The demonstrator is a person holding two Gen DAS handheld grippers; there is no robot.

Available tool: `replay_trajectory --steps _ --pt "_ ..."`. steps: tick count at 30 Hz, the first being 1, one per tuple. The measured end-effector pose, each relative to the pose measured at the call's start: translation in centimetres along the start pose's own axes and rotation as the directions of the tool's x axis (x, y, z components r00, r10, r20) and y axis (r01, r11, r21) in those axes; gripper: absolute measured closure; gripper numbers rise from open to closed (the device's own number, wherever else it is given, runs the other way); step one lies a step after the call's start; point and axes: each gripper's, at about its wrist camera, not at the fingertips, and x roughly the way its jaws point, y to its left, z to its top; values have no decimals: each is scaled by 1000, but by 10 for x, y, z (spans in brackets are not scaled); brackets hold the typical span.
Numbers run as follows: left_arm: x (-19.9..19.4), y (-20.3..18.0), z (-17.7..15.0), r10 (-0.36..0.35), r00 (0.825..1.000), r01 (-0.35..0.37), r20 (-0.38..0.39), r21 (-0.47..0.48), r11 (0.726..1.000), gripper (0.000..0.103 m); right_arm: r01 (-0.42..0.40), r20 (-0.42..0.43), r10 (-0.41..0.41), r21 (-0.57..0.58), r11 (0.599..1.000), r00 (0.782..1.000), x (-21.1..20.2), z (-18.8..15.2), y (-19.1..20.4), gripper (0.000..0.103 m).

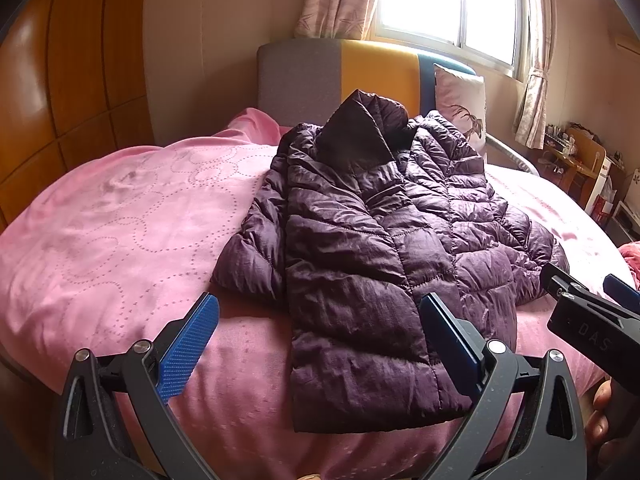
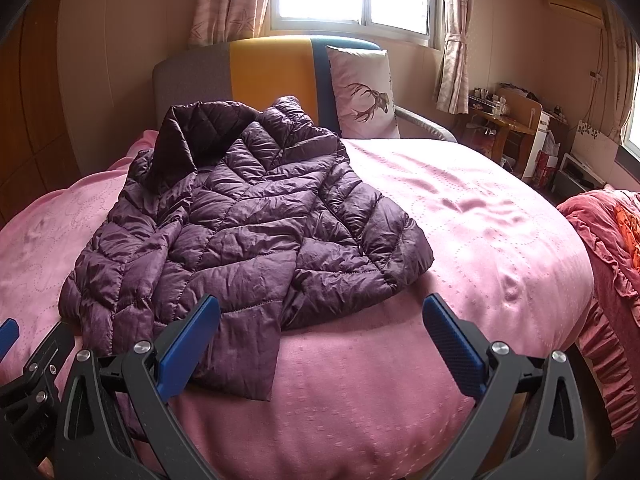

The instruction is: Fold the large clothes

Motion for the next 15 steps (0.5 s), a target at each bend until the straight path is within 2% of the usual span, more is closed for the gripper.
replay_trajectory --steps 12,15 --pt "5 -2 -2 -17 1000 17 -18 11 1000 4 2 -14 -2 5 1000 1000 6 -1 -3 2" --pt "8 -9 -5 -68 997 70 -36 48 996 4 10 -14 -10 5 1000 1000 9 -1 -6 2"
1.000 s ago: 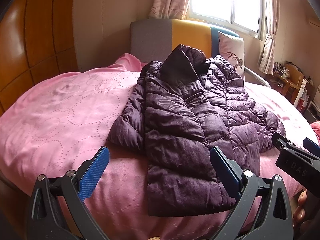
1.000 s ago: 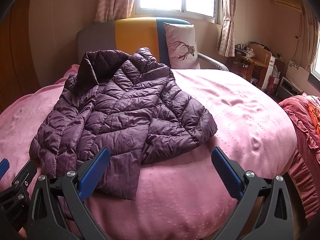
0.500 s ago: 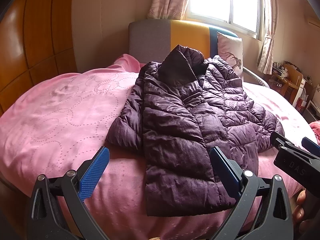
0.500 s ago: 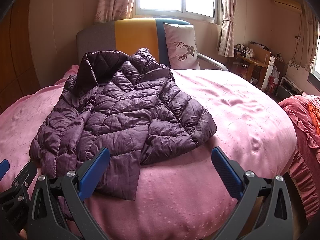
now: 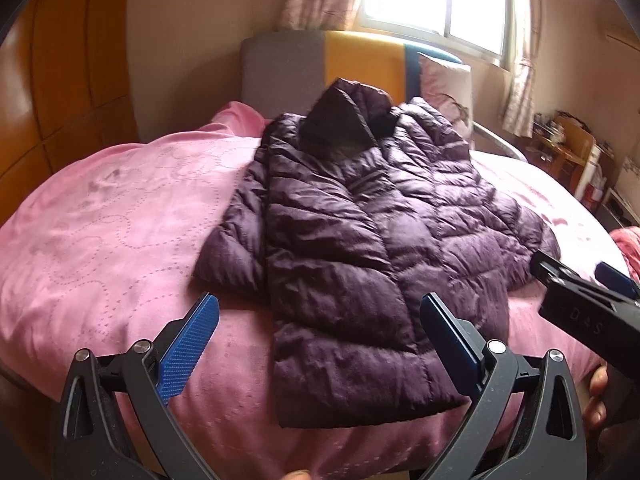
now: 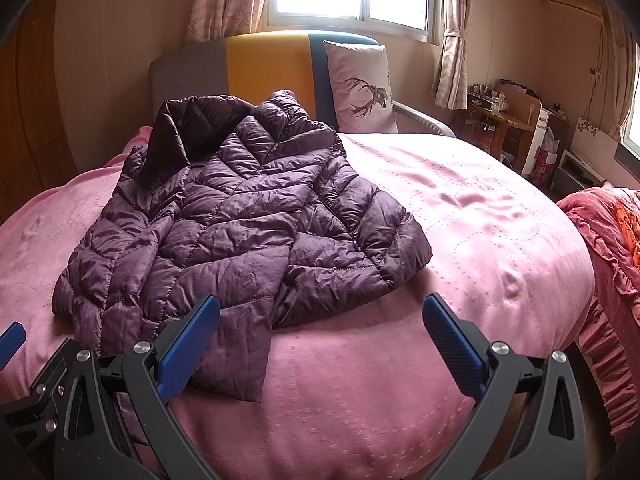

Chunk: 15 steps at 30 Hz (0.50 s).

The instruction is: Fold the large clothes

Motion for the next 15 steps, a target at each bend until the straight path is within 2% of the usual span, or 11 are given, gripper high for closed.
replay_trajectory --steps 5,10,12,14,15 --pt "5 -13 -3 -54 998 55 -18 64 996 4 15 1 -15 29 999 1000 8 6 -16 2" --pt "15 -29 -12 -93 994 100 -53 140 985 4 -60 -7 60 45 997 998 22 20 -24 2" --pt "23 -34 -17 -90 993 102 -72 179 979 16 -123 -29 123 25 992 992 34 27 -15 2" --pt "34 -34 -21 -100 988 121 -121 186 975 43 -193 -65 192 -6 981 979 49 33 -1 4" --pt "38 -31 -22 -110 985 134 -136 178 975 50 -214 -81 211 -23 977 974 56 34 7 6"
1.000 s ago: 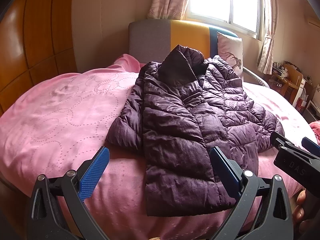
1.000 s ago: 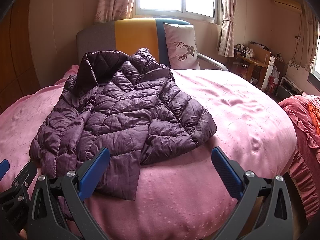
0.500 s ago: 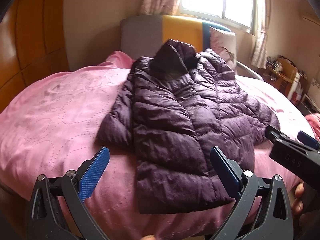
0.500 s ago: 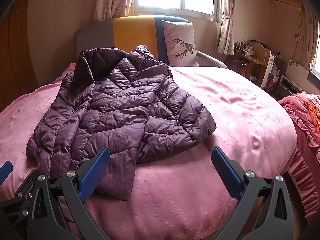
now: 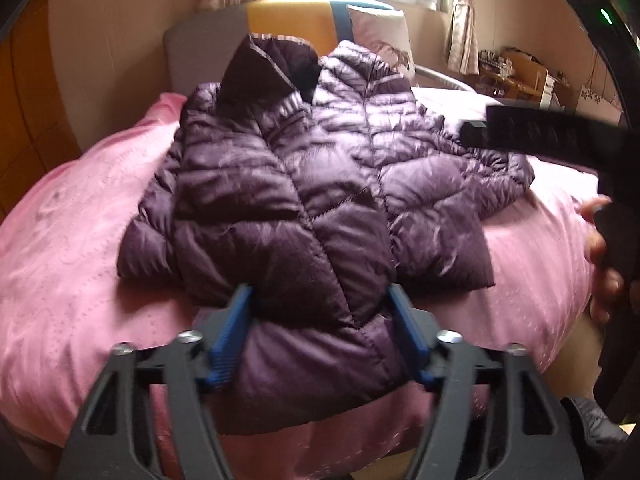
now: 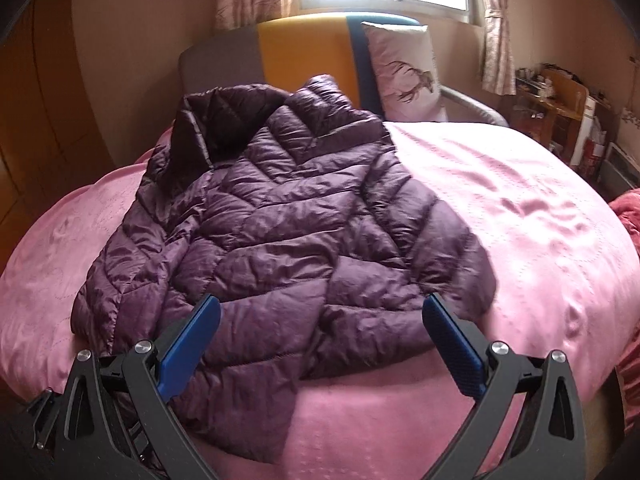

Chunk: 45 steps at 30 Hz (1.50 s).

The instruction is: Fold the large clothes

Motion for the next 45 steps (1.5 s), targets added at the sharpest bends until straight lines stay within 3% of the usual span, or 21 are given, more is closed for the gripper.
replay_trajectory --steps 2,3,4,7,8,11,15,19,23,26,28,30,33,35,37,38,39,41,43,44,45 --pt "-3 10 0 -52 999 52 13 -28 998 73 -33 -43 31 -55 998 999 21 2 15 18" --pt "-8 19 2 -93 995 94 26 -58 994 77 -52 -74 47 -73 996 996 32 2 21 25" --pt "-11 25 4 -121 992 123 34 -82 989 83 -78 -106 68 -90 993 992 41 2 27 47" --pt "-25 58 16 -189 979 200 82 -170 965 87 -80 -108 62 -172 982 992 48 1 39 87" --pt "-31 73 24 -187 976 206 111 -198 958 87 -77 -88 61 -186 980 994 43 3 38 94" --pt "-49 119 43 -158 968 211 197 -287 934 87 -63 -20 60 -176 982 998 21 19 17 98" --pt "-58 185 74 -31 967 131 253 -388 912 89 81 98 -65 -163 983 993 -3 47 -30 99" --pt "-49 240 100 151 966 -44 212 -440 897 90 281 143 -266 -98 955 953 3 83 -94 99" --pt "-31 297 118 296 949 -202 109 -512 835 90 428 77 -430 32 903 900 31 119 -173 99" --pt "-21 328 124 386 922 -302 40 -549 779 90 490 -10 -493 111 864 870 56 139 -223 99" --pt "-15 342 124 409 913 -334 -4 -583 741 90 515 -76 -509 146 845 857 74 151 -246 99" --pt "-9 357 123 423 905 -354 -48 -634 687 83 537 -117 -524 153 830 844 83 158 -263 97" --pt "-8 367 122 467 880 -403 -86 -656 638 57 572 -146 -554 155 806 820 95 169 -276 79" --pt "-14 367 119 497 865 -417 -76 -659 626 19 585 -118 -573 190 788 811 91 173 -284 40" --pt "-26 363 113 538 841 -432 -58 -672 602 11 603 -69 -605 224 766 793 75 180 -287 33" --pt "-32 359 109 529 848 -410 -32 -674 614 11 595 -46 -603 237 768 797 66 182 -286 30" --pt "-38 353 105 500 866 -373 1 -666 646 11 576 -25 -589 245 780 808 58 183 -284 28" --pt "-50 332 95 427 901 -289 75 -629 722 11 502 30 -525 248 828 851 39 179 -271 24" --pt "-58 303 81 298 941 -156 159 -577 802 11 359 33 -374 210 909 927 25 164 -248 22" --pt "-59 282 72 198 962 -69 188 -535 842 13 256 21 -265 191 948 964 22 152 -236 18" --pt "-58 263 63 131 972 -15 198 -501 865 13 150 -10 -150 178 973 989 23 138 -223 18"
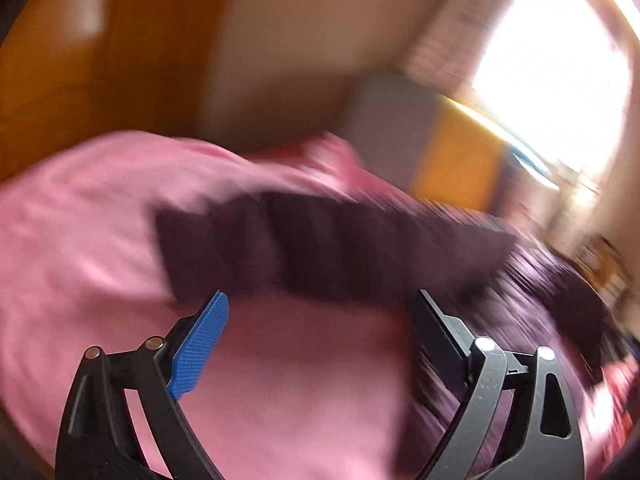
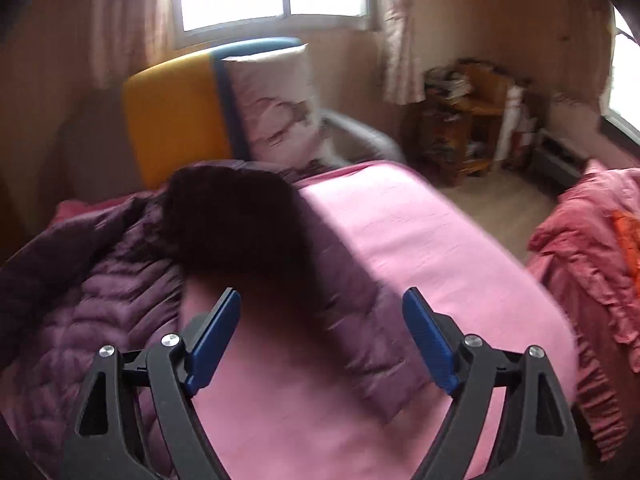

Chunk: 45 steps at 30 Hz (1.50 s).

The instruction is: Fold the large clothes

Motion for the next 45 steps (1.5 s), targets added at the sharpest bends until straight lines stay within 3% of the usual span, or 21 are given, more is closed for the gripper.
replay_trajectory --steps 3,7,9,10,12,13,14,15,17,21,24,28,30,32,33,34,37,38,40,42,45 --pt "15 -29 -45 -162 975 165 -154 9 986 13 -195 -167 187 -33 980 968 14 -51 35 18" --pt "53 -51 -77 -283 923 272 -259 -80 959 13 -284 -290 267 -17 959 919 44 -99 64 21" --pt "71 -57 -79 -356 895 321 -268 -164 933 13 -287 -334 271 4 958 903 59 -108 68 30" --pt "78 -59 -80 -365 890 325 -274 -181 928 14 -287 -340 275 15 958 899 64 -111 67 41" --pt "97 -61 -81 -376 874 316 -309 -227 921 41 -326 -347 319 42 945 882 64 -112 68 68" --pt "104 -59 -82 -379 866 310 -326 -244 919 66 -344 -353 336 41 938 873 61 -113 70 83" --pt "108 -58 -81 -378 863 304 -334 -252 919 82 -349 -345 335 22 937 877 52 -114 73 91" --pt "106 -56 -82 -384 861 311 -335 -252 917 87 -359 -342 335 -7 933 878 44 -113 79 93" --pt "92 -58 -77 -382 867 324 -322 -218 920 97 -379 -328 340 -61 923 881 22 -110 84 96" --pt "49 -50 -67 -405 861 361 -307 -190 913 99 -424 -298 376 -114 899 878 -24 -104 84 96" --pt "18 -41 -70 -399 862 361 -312 -176 916 99 -436 -322 379 -126 891 868 -47 -122 73 96" --pt "-12 -35 -99 -360 859 328 -364 -146 933 99 -406 -404 322 -141 903 856 -52 -168 61 96" --pt "-19 -33 -120 -344 847 310 -406 -149 939 99 -371 -434 277 -149 916 857 -48 -188 54 96" --pt "-20 -34 -133 -342 838 306 -426 -153 940 97 -345 -431 252 -153 926 866 -48 -194 51 86" --pt "-21 -31 -134 -326 845 286 -424 -158 945 95 -329 -417 239 -158 931 877 -49 -190 50 80" --pt "-23 -27 -130 -293 865 254 -408 -148 956 84 -305 -395 217 -174 936 893 -51 -185 51 70" --pt "-33 -11 -105 -128 945 109 -301 -80 991 28 -247 -292 174 -234 940 940 -63 -165 63 42" --pt "-37 0 -92 -39 970 25 -241 -59 998 24 -241 -262 174 -249 938 949 -67 -159 69 42" --pt "-37 21 -72 84 980 -92 -178 -36 995 23 -261 -240 200 -262 929 950 -69 -155 83 41" --pt "-28 52 -46 184 974 -194 -133 -66 979 23 -286 -242 223 -270 920 944 -67 -157 100 40" --pt "-15 95 -20 201 973 -214 -115 -112 970 22 -329 -281 252 -277 903 926 -54 -159 127 41"
